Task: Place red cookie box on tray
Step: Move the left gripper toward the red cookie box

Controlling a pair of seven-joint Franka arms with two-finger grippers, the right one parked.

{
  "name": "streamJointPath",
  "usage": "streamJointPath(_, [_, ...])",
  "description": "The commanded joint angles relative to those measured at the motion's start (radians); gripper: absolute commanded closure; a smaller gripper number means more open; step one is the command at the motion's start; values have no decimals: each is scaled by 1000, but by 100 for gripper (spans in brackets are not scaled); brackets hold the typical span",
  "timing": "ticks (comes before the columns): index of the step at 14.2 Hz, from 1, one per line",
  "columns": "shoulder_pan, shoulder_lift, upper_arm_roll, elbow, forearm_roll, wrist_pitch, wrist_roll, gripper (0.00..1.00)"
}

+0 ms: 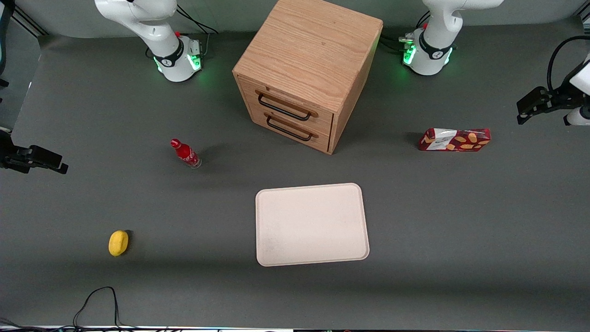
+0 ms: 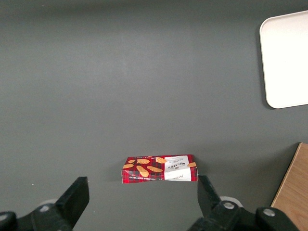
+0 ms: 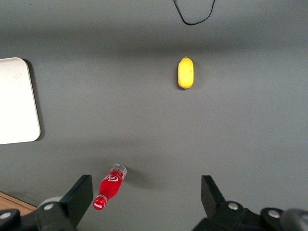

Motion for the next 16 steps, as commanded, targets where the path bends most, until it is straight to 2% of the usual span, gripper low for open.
streamJointPath(1, [-5,-10,-3,-9,2,6,-14,0])
streamJointPath(4, [-10,4,-6,-9,19,-3,-18,0])
streamJointPath(8, [-10,19,1,-122,20,-16,19,0])
streamJointPath(11, [-7,18,21,-132,20,-68,265,0])
streamJointPath(14, [-4,18,73,-177,17,2,647,0])
streamJointPath(16, [-2,11,113,-259,17,74,807,0])
